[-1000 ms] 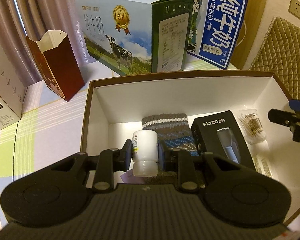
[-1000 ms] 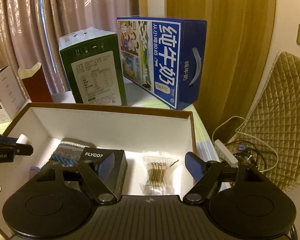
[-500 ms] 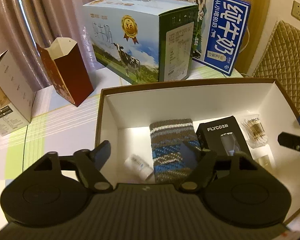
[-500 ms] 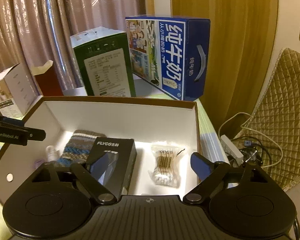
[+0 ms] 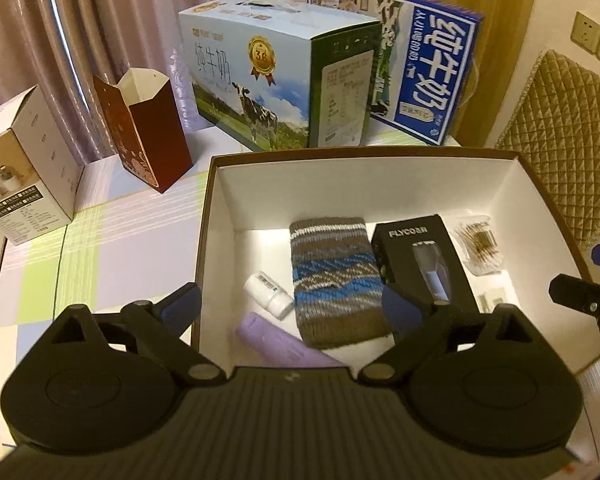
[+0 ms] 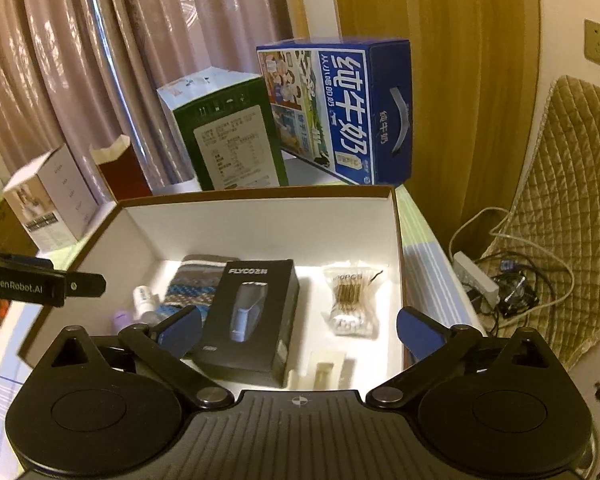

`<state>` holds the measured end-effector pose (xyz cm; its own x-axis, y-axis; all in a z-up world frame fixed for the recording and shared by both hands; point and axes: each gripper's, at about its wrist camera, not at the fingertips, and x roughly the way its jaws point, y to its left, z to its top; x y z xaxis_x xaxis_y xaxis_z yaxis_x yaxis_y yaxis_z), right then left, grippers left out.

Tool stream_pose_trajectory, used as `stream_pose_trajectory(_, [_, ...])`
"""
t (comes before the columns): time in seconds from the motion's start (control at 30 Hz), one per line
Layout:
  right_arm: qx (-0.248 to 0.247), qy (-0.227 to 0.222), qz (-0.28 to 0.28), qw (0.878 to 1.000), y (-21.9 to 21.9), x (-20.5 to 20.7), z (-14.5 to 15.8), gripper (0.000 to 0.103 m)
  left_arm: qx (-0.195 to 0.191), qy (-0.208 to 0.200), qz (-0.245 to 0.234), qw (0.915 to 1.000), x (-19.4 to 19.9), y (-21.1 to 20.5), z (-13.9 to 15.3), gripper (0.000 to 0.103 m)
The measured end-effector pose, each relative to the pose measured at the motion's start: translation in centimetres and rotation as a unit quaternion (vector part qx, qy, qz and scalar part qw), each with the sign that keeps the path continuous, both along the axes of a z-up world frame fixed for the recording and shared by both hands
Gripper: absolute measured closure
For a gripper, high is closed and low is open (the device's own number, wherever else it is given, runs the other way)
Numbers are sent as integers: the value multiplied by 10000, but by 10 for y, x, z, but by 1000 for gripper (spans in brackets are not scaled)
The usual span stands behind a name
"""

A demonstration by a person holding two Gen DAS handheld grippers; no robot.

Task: Organize objects
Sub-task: 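Withdraw both open tools from the box back toward the table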

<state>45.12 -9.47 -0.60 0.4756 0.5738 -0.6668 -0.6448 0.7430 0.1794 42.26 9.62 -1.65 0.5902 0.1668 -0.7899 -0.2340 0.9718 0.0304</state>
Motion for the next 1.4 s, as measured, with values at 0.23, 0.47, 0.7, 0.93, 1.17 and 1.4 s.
stream_pose_trajectory(0.23, [124, 48, -71, 9999, -14, -20, 13, 2, -72, -93, -17, 9999, -26, -9, 16, 6])
stream_pose_trajectory(0.47, [285, 99, -125, 9995, -32, -42, 26, 2, -118, -146, 42, 9998, -54, -17, 30, 6])
stream_pose_trajectory(0.7, [304, 106, -112, 9994, -48, -64, 32, 2, -130, -223, 76, 9996, -85, -29, 40, 6])
stream_pose_trajectory(0.93, [340, 122, -133, 9993, -62, -82, 35, 2, -205, -192, 123, 9995, -110, -40, 41, 6])
stream_pose_trajectory(1.17, [307, 150, -111, 9994, -74, -103, 34, 2, -259, -165, 188, 9994, -133, -50, 40, 6])
stream_pose_trajectory(1.4, [245, 214, -34, 9995, -83, -122, 31, 2, -284, -97, 208, 9993, -154, -62, 37, 6])
